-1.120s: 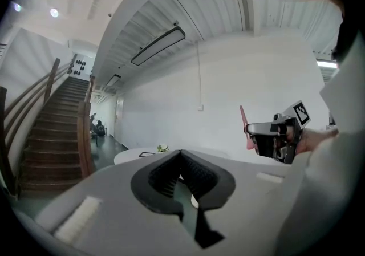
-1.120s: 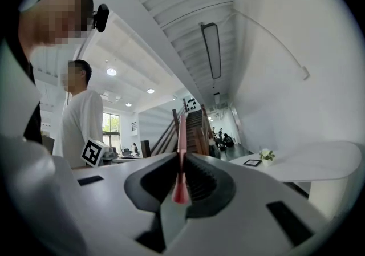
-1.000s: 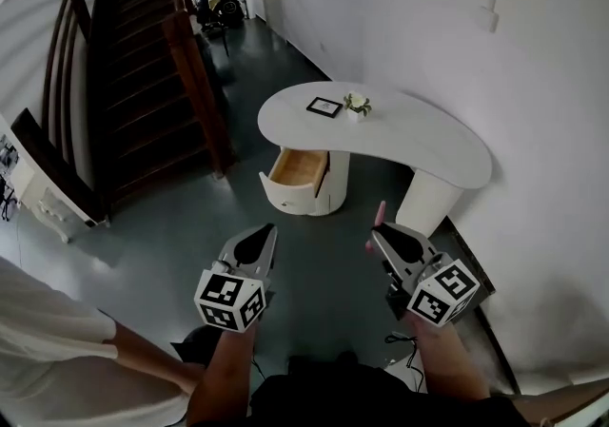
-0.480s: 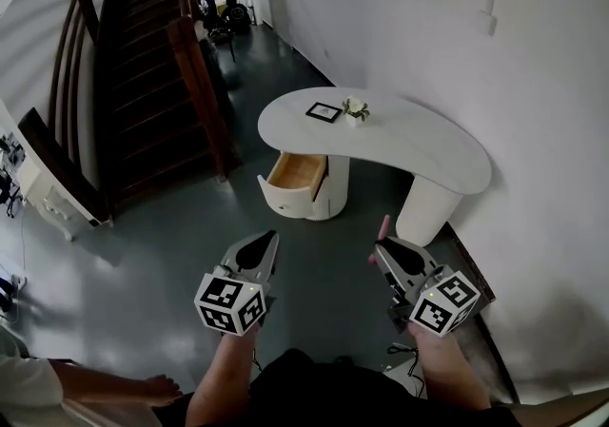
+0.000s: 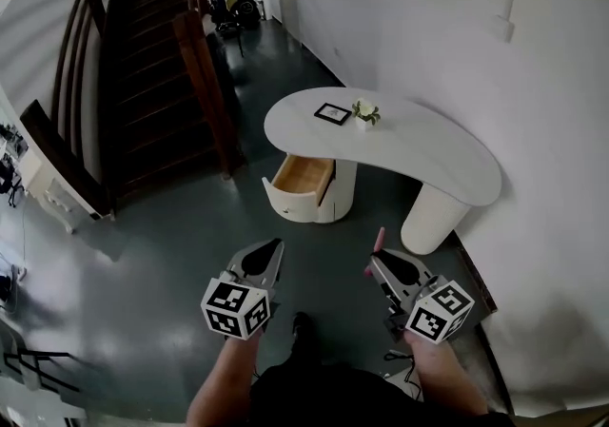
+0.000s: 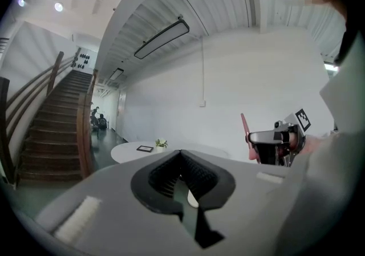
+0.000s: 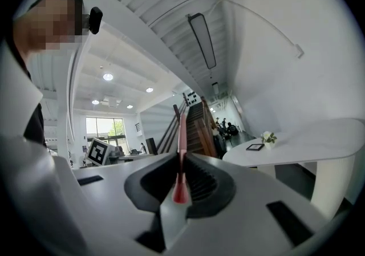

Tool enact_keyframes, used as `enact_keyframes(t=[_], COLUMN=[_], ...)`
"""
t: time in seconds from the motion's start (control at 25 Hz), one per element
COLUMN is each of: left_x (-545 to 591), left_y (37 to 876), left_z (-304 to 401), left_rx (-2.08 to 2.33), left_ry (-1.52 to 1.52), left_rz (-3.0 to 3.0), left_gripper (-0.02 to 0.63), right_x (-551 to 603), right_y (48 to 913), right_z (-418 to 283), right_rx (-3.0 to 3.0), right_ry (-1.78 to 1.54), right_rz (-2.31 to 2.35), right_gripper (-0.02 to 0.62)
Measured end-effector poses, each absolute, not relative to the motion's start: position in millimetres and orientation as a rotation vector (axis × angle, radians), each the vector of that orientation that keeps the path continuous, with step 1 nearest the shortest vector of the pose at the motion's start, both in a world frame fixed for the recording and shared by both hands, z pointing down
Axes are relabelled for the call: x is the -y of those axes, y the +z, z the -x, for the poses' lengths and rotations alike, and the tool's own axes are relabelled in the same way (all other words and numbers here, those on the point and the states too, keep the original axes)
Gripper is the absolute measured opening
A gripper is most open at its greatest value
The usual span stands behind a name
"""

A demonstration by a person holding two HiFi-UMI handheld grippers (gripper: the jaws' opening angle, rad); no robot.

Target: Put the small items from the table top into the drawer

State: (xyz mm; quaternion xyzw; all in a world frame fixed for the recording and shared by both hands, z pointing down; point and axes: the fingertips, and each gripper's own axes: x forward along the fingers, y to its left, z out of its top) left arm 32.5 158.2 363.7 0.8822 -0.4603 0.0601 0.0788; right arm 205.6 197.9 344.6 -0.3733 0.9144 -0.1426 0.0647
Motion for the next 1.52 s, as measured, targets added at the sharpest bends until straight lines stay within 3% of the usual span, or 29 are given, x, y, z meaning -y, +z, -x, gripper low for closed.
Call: enact_keyframes(t=[0.84, 1.52], left_x=[51, 115], left_y=[387, 404], left_z=[59, 114], left_rx=[1.365, 1.370], left_ry=[0.177, 0.163], left_rz=[-2.634, -2.596], left_gripper=[0.011, 0.011], right_x=[9, 88], right_y=[359, 379], right_z=[-104, -47], right_rx=[-2.855, -2.931], right_ry=[-0.485, -0.545], right_rz=[1.157, 1.132], right_gripper=[0.054, 0.054])
